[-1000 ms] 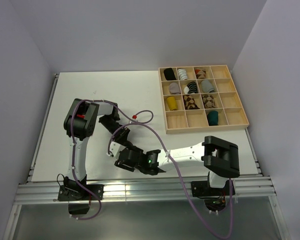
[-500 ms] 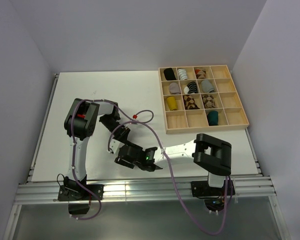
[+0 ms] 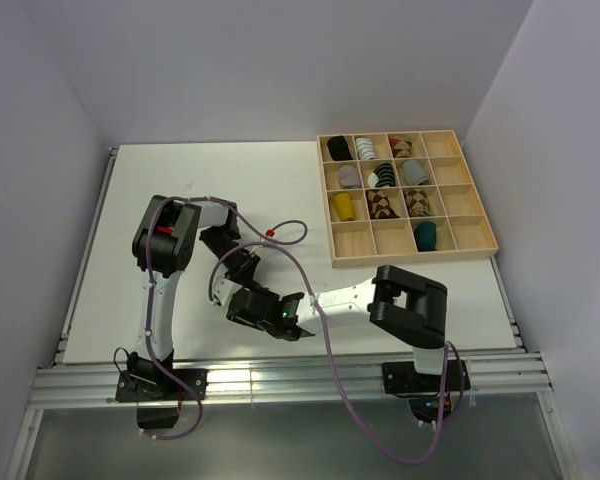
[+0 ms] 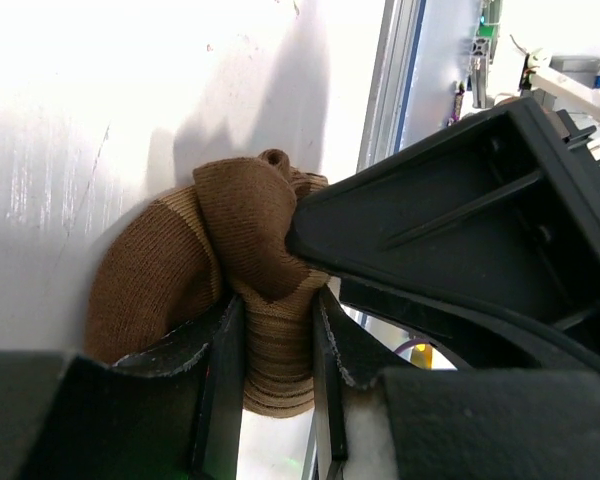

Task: Roll the socks
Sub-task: Roll the sock at the center of the board.

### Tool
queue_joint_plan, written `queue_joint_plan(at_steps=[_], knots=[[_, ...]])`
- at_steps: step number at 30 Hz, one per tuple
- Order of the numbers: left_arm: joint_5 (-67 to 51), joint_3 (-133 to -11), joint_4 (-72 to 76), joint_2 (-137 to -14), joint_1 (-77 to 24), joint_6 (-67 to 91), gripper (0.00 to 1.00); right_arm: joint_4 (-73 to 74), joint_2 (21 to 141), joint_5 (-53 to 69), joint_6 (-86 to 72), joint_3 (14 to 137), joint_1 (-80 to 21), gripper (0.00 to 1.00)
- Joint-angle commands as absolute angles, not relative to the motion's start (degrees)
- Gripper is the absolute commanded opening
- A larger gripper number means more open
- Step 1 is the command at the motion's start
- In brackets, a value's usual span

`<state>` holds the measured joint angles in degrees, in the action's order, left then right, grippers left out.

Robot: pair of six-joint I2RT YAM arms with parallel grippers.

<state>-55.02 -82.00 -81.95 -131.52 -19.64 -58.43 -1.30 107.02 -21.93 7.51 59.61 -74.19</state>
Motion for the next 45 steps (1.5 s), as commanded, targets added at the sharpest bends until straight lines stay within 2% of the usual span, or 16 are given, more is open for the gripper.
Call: queue_joint_plan(at_steps=[1, 3, 4, 6, 11, 18, 29, 32, 34, 37, 40, 42, 45], knots=[[-50.54, -82.18, -78.57, -132.54, -20.3, -63.11, 0.08, -0.44, 111.0, -20.3, 7.47, 61.52, -73.48, 0.53], [-50.45, -82.44, -78.49, -132.19, -20.48, -62.93, 0.1, 1.14, 111.01, -20.04, 7.47, 61.87, -73.3, 0.45], [-50.45, -82.62, -78.4, -132.1, -20.48, -62.67, 0.12, 1.58, 110.83, -19.69, 7.38, 62.05, -73.13, 0.33], [-50.89, -82.79, -77.09, -130.97, -20.3, -61.18, 0.17, 2.98, 110.66, -19.16, 7.38, 62.31, -73.04, 0.16], [-50.45, -83.41, -69.53, -126.14, -19.08, -53.62, 0.26, 5.36, 109.08, -18.81, 7.56, 61.96, -73.12, 0.12], [-51.5, -87.53, -70.92, -124.19, -16.7, -51.85, 0.29, 7.2, 108.54, -20.3, 7.65, 61.61, -73.04, 0.1], [-48.6, -87.19, -69.69, -121.2, -10.38, -49.83, 0.3, 8.62, 109.42, -20.48, 7.38, 62.05, -72.69, 0.1], [-49.13, -85.79, -69.53, -121.9, -10.28, -50.8, 0.27, 7.83, 108.9, -21.01, 7.3, 61.96, -72.51, 0.1], [-49.13, -85.52, -68.73, -122.52, -10.37, -50.19, 0.23, 7.3, 107.85, -20.92, 6.77, 61.44, -72.42, 0.14], [-49.57, -85.61, -68.82, -125.06, -10.37, -50.36, 0.16, 5.2, 101.19, -17.76, 5.1, 58.11, -70.15, 0.17], [-51.85, -86.39, -73.02, -128.74, -10.81, -53.87, 0.06, 2.82, 94.6, -15.83, 3.96, 54.95, -68.38, 0.3], [-53.51, -87.19, -76.44, -130.42, -11.51, -56.67, 0.01, 2.38, 92.47, -16.34, 4.3, 54.23, -67.41, 0.46], [-54.41, -87.1, -78.49, -131.84, -13.27, -58.71, 0.0, 2.55, 90.44, -15.73, 5.01, 53.88, -67.5, 0.55]])
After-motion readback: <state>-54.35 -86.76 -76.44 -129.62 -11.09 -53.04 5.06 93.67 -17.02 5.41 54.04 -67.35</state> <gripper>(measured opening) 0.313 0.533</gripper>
